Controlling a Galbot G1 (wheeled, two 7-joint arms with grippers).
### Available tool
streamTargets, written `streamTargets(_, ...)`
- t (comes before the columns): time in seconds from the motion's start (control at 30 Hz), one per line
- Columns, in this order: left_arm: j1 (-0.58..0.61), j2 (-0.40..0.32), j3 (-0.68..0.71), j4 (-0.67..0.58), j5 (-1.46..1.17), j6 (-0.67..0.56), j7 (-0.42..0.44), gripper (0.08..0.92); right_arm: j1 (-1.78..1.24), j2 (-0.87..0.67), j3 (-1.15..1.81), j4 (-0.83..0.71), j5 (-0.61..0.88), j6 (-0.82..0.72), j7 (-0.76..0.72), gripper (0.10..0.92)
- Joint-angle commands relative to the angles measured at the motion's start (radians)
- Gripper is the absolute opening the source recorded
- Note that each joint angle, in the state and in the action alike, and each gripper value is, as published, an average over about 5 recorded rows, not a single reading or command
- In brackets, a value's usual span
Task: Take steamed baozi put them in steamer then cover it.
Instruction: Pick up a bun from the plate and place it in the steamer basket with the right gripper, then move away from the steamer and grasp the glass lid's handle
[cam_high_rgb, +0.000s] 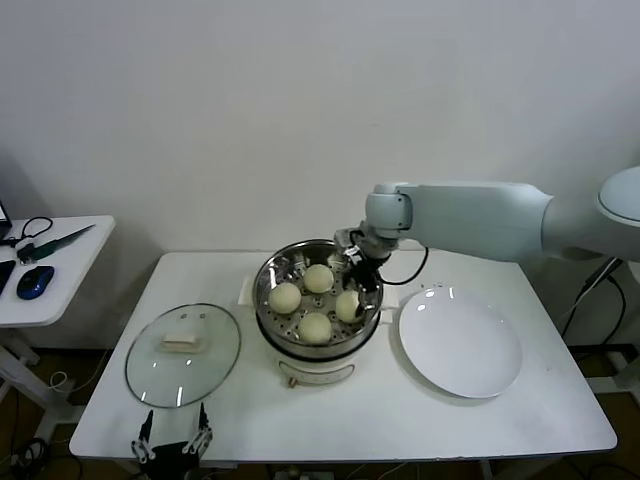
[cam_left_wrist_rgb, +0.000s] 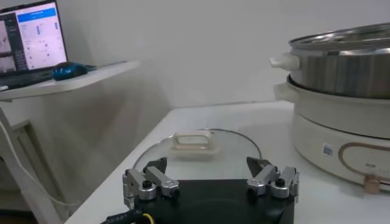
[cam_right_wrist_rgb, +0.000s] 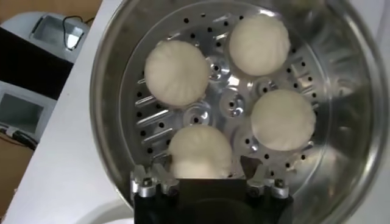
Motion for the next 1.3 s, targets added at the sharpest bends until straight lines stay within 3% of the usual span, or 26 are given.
streamTargets(0.03,0.001,-0.001,0.001,-0.004,0.003,0.002,0.0,0.823,0.063,-0.014,0.042,-0.029,0.017,0.04,-0.051,0.814)
streamTargets(0.33,0.001,0.004,0.007,-0.006,0.005,0.004,0.005,0.823,0.159,-0.265,0.135,0.053,0.113,0.051,-0.067,0.823)
streamTargets(0.43,-0.003,0.005,0.012,-0.006,0.009,0.006,0.007,0.823,0.134,-0.378,0.194,0.103,0.13,0.037,0.064,0.823)
streamTargets(0.67,-0.023,0.017,0.018,0.005,0.003,0.005,0.007,0.823,-0.22,-0.674,0.611,0.2,0.184,-0.068,0.588,0.823)
streamTargets(0.87,-0.062,0.032,0.01,0.029,0.008,-0.029,0.006,0.823,-0.878,-0.856,1.281,0.317,0.125,-0.034,0.749,0.823)
streamTargets(1.07,-0.103,0.057,-0.004,0.049,0.116,-0.044,0.039,0.823,-1.746,-0.795,2.1,0.39,0.018,0.11,0.818,0.823)
streamTargets(1.3,-0.109,0.094,-0.011,0.066,0.234,-0.121,0.069,0.823,-2.184,-0.535,2.44,0.414,-0.049,0.357,0.81,0.823)
